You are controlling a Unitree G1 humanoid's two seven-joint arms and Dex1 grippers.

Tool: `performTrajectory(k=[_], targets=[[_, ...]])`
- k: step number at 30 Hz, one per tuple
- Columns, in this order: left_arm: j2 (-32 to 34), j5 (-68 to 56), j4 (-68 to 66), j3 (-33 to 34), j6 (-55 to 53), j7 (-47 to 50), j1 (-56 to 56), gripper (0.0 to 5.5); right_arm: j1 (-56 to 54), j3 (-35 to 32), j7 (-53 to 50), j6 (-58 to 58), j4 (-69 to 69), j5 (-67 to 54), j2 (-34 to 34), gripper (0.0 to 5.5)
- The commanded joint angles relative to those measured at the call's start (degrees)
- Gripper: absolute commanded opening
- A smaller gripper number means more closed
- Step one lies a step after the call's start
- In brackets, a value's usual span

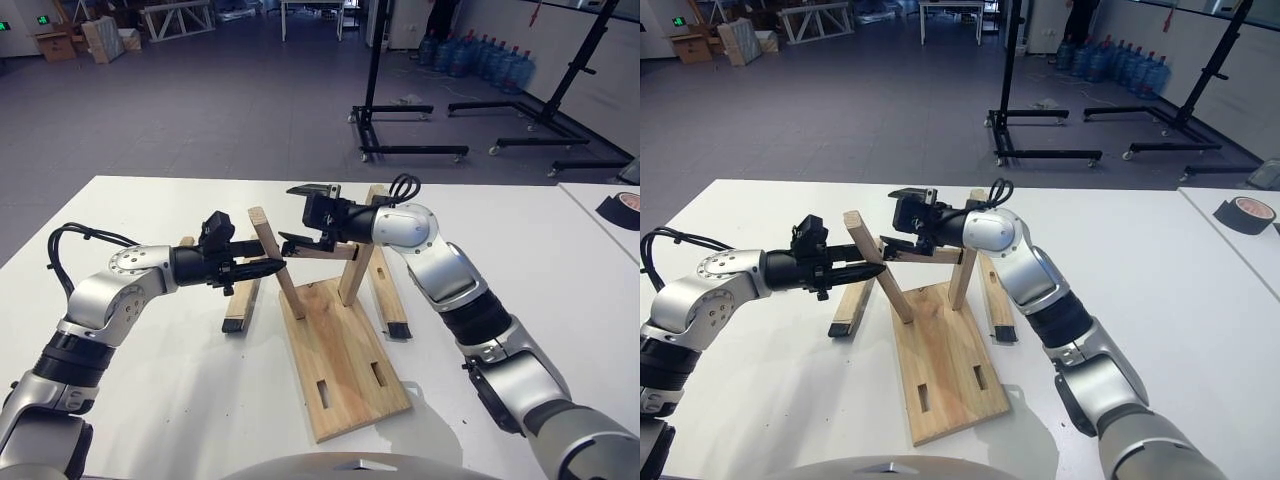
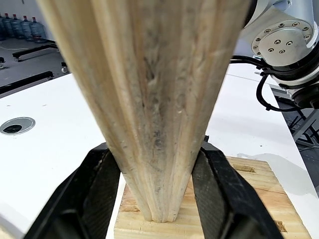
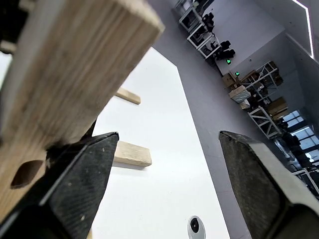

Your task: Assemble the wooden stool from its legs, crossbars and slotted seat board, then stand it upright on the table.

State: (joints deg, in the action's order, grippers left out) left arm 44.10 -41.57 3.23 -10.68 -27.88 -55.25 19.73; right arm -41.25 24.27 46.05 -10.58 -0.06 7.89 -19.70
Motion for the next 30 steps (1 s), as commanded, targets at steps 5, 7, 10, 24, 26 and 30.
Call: performTrajectory(k=[5, 7, 10, 24, 26, 30], targets=[[0.46, 6.00, 0.23, -4.33, -6.66, 2.92, -6.99, 2.01, -14.06, -1.07, 0.05, 5.77, 10.56, 3.41, 0.75, 3.71], [0.72, 5.90, 0.63, -4.23, -6.72, 3.02, -7.28, 2.01, -17.15, -1.91, -1.33, 6.45, 12.81, 4.35, 0.84, 3.71], [1.31, 5.70, 1.39, -4.02, -6.99, 3.09, -7.78, 2.01, -18.89, -3.15, -2.93, 4.35, 13.14, 4.71, 1.42, 3.71], [4.83, 3.75, 4.04, -2.57, -11.22, -0.47, -4.79, 2.01, 28.91, 28.92, 17.18, -9.80, -12.56, 10.36, -21.50, 3.71], [4.09, 3.62, 3.93, -2.07, -11.34, 0.28, -4.10, 2.01, 28.46, 28.13, 15.34, -11.87, -12.19, 10.64, -19.76, 3.71], [3.23, 3.70, 6.53, -1.14, -10.92, 1.96, -3.16, 2.01, 32.58, 29.41, 16.23, -17.16, -14.38, 7.55, -20.05, 3.71]])
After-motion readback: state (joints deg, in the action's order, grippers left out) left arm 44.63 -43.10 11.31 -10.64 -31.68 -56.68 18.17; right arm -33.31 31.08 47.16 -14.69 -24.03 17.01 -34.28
